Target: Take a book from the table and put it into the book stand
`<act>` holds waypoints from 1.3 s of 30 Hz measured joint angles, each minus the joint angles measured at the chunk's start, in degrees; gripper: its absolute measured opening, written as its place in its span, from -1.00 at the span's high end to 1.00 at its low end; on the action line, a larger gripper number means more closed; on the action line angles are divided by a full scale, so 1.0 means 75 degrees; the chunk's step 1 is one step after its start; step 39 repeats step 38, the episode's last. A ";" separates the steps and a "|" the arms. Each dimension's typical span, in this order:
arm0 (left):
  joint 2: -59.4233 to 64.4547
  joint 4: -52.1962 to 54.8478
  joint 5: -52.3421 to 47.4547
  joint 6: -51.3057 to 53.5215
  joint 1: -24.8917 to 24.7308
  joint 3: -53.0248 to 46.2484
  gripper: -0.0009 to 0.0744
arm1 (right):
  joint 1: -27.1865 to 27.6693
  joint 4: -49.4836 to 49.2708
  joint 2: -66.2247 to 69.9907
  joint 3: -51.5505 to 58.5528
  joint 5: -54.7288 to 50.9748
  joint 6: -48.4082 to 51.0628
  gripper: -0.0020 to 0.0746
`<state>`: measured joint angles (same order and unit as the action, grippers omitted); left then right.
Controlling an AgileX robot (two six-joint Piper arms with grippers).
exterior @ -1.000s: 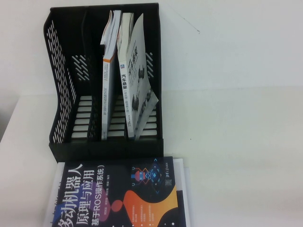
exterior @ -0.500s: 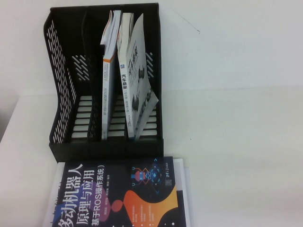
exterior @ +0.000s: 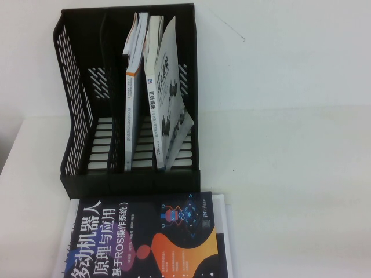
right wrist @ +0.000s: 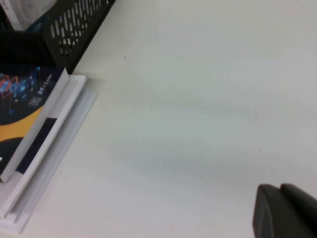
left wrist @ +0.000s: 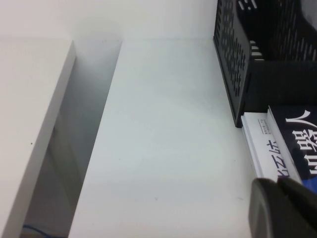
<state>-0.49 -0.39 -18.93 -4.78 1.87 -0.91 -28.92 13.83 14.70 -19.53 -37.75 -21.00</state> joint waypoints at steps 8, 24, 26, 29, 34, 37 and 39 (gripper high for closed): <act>0.0000 -0.0007 0.0000 0.0048 0.0000 0.0000 0.98 | 0.0000 0.0000 0.0000 0.0000 0.0000 0.0000 0.93; -0.0004 -0.0007 -0.0005 0.0059 0.0000 0.0000 0.98 | 0.0257 0.0811 -0.0632 0.0631 0.0904 -0.0476 0.93; -0.0004 -0.0007 -0.0005 0.0059 0.0000 0.0000 0.98 | 0.0627 0.0774 -0.1050 0.1078 0.1612 -0.0531 0.93; -0.0004 -0.0007 -0.0005 0.0059 0.0000 0.0000 0.98 | 0.1452 0.0263 -0.1682 0.1656 0.2375 -0.0022 0.93; -0.0017 -0.0007 -0.0005 0.0059 0.0000 0.0013 0.98 | 0.2762 -0.0707 -0.2051 0.2391 0.2707 0.1132 0.93; -0.0017 -0.0007 -0.0005 0.0059 0.0000 0.0013 0.98 | 0.3186 -0.0907 -0.2051 0.2751 0.2738 0.1234 0.93; -0.0017 -0.0007 -0.0005 0.0059 0.0000 0.0013 0.98 | 0.3254 -0.0943 -0.2051 0.2795 0.2702 0.1234 0.93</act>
